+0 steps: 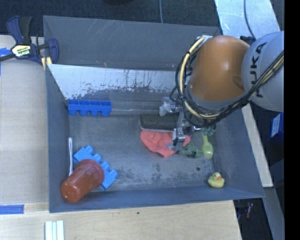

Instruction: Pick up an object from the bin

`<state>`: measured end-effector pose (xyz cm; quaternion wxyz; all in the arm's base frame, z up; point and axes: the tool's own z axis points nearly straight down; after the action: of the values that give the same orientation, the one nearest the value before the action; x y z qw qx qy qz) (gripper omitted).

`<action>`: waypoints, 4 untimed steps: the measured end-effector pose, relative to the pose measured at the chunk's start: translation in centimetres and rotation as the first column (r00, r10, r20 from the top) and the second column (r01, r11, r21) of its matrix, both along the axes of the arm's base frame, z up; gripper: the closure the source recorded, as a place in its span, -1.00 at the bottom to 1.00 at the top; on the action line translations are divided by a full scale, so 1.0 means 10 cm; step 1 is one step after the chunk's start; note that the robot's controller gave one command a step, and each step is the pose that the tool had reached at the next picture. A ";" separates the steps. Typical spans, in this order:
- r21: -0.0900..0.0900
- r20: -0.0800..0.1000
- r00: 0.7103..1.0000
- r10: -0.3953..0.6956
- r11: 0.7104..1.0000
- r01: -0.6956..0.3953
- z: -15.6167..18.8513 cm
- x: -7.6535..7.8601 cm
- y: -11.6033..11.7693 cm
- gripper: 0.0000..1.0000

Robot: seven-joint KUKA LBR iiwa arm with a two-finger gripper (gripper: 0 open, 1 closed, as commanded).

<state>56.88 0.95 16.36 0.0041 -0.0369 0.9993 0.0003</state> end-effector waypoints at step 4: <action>0.005 0.016 1.000 -0.017 1.000 0.017 -0.91 0.14 -0.29 1.00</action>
Offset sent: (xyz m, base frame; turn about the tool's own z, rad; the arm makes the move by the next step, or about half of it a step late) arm -0.0253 -0.0210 -0.0936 0.0750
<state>58.25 -1.99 7.23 0.0123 -0.0285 0.9995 0.0022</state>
